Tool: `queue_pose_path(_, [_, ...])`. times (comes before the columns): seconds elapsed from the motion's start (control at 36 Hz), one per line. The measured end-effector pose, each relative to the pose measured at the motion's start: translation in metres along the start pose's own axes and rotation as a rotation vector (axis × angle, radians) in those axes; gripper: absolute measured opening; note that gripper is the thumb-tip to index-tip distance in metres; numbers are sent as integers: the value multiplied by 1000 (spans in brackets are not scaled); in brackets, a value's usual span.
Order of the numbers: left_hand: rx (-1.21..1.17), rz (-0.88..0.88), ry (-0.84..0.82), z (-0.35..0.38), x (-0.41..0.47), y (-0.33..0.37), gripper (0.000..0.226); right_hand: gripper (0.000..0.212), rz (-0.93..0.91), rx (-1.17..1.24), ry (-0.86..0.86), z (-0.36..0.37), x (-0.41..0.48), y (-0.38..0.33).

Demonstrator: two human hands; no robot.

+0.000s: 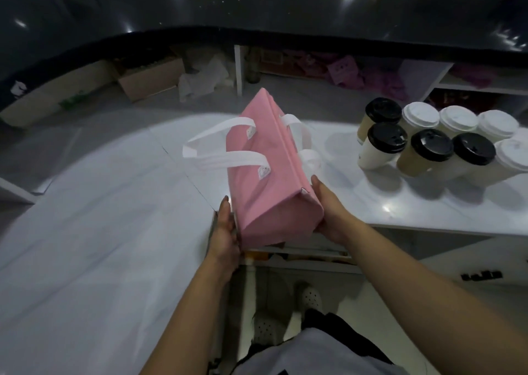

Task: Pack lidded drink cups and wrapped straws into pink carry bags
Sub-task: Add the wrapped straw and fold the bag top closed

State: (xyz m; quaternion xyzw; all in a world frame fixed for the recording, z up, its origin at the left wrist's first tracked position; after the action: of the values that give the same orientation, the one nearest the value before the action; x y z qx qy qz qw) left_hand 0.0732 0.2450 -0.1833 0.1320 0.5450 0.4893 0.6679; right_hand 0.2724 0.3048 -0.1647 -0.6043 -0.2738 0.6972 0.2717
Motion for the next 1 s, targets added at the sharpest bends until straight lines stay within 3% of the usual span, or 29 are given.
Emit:
queue_pose_path(0.11, [35, 34, 32, 6, -5, -8, 34, 56, -22, 46, -35, 9, -7, 1])
queue_pose_path(0.36, [47, 117, 83, 35, -37, -18, 51, 53, -78, 142, -177, -7, -27, 2])
queue_pose_path(0.53, [43, 199, 102, 93, -75, -27, 37, 50, -127, 171, -222, -52, -53, -10])
queue_pose_path(0.64, [15, 269, 114, 144, -101, -32, 29, 44, -246, 197, -240, -96, -78, -27])
queue_pose_path(0.75, [47, 392, 40, 194, -114, -39, 30, 43, -441, 108, -154, -144, -108, -60])
queue_pose_path(0.83, [132, 513, -23, 233, -119, -40, 32, 43, -610, 93, -192, -190, -134, -82])
queue_pose_path(1.0, [162, 609, -142, 329, -118, -41, 33, 52, -706, 191, -217, -275, -177, -106])
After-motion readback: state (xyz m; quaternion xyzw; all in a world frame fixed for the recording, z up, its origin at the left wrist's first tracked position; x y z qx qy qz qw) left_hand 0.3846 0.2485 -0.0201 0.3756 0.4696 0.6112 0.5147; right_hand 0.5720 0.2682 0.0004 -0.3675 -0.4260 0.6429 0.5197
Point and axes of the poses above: each hand's wrist, its own x-axis towards the middle knuckle, its own z-axis out of the palm, y = z × x, the point moved 1 cm from there along x, towards the middle knuckle, and after that the axes turned 1 degree about z, right-handed, at the moved point
